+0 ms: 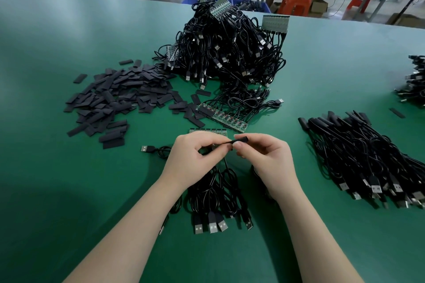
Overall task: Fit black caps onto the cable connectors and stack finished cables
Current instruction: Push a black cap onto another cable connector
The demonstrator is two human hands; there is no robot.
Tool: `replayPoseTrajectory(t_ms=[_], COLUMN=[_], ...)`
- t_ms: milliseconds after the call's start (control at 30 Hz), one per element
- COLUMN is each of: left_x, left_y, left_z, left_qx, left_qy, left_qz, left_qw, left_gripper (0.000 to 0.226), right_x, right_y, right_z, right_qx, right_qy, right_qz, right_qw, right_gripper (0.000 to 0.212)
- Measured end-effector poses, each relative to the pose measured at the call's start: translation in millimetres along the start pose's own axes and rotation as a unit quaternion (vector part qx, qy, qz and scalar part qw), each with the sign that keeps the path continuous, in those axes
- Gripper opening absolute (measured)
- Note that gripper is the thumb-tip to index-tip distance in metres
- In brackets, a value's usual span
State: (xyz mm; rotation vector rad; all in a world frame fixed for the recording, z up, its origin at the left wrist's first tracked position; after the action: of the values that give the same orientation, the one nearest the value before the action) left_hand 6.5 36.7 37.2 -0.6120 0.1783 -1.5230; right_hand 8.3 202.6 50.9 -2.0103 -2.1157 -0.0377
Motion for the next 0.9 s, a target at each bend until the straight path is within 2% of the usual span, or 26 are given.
replayPoseTrajectory(t_ms=[267, 500, 700, 800, 900], left_x=[-1, 0, 3, 2, 3], left_y=[-1, -1, -1, 0, -1], left_z=[2, -7, -7, -6, -4], left_qx=[-0.004, 0.054, 0.069, 0.078, 0.083], left_qy=[0.01, -0.037, -0.058, -0.049, -0.044], left_qz=[-0.007, -0.046, -0.007, 0.002, 0.004], left_qw=[1.0, 0.997, 0.996, 0.996, 0.996], left_gripper=[0.02, 0.042, 0.026, 0.025, 0.024], right_x=[-3, 8, 3, -1, -3], right_y=[1, -4, -2, -1, -1], right_z=[1, 11, 11, 10, 10], right_qx=[0.006, -0.049, -0.019, 0.01, 0.02], right_qy=[-0.019, -0.104, -0.062, -0.012, -0.01], right_qz=[0.005, 0.087, 0.079, 0.071, 0.073], right_qw=[1.0, 0.99, 0.995, 0.997, 0.997], right_gripper=[0.024, 0.012, 0.011, 0.019, 0.028])
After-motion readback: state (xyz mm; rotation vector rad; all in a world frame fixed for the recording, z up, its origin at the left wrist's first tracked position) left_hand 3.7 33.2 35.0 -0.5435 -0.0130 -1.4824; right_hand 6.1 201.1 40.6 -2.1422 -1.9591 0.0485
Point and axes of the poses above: each hand's wrist, its own y-axis away from the middle knuckle, its own x-axis out of the back of the hand, z = x × y, the point moved 4 cm from there along -y, towards the middle knuckle, and after that the axes turned 7 degrees about y, right-handed, at the moved point
